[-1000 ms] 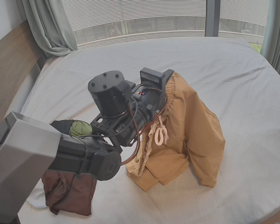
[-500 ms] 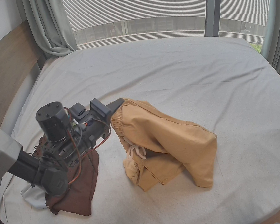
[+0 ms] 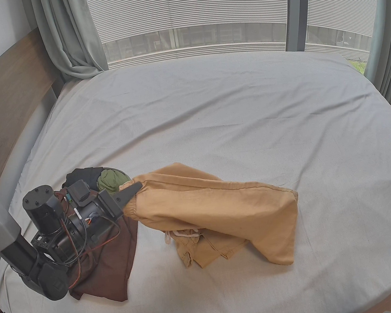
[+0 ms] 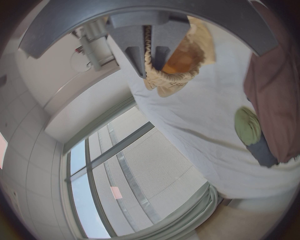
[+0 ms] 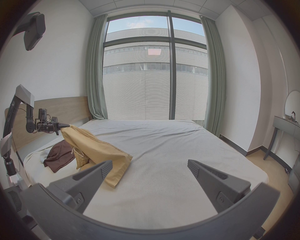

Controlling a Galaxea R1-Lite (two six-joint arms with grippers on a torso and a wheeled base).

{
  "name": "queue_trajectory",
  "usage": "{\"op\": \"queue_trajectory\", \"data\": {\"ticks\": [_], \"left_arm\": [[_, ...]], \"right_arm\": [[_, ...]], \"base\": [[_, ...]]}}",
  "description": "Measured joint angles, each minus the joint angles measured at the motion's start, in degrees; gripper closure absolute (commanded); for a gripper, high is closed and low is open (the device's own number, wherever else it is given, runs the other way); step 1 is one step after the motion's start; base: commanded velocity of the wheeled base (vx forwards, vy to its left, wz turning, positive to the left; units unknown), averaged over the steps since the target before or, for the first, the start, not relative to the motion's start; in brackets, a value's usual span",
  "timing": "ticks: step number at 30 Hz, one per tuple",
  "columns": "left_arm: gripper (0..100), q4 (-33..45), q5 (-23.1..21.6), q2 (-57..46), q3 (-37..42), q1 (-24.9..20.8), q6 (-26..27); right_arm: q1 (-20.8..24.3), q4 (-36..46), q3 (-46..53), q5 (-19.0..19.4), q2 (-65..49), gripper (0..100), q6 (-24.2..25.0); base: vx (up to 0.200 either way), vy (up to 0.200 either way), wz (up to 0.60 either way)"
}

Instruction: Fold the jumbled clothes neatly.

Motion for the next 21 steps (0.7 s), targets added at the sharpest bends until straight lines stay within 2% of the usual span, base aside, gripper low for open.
{"op": "queue_trajectory", "data": {"ticks": [5, 10, 21], "left_arm": [[100, -1.29, -1.29, 2.94, 2.97, 3.01, 12.57], [100, -3.34, -0.88, 6.89, 4.57, 4.83, 21.05], [100, -4.11, -0.26, 10.28, 4.96, 5.41, 24.69]], "right_arm": [[0.0, 0.0, 0.0, 0.02, 0.0, 0, 0.0], [0.05, 0.02, 0.0, 0.05, 0.0, 0, 0.0], [0.0, 0.09, 0.0, 0.27, 0.0, 0, -0.11]], "base": [[0.0, 0.0, 0.0], [0.0, 0.0, 0.0], [0.0, 0.0, 0.0]]}}
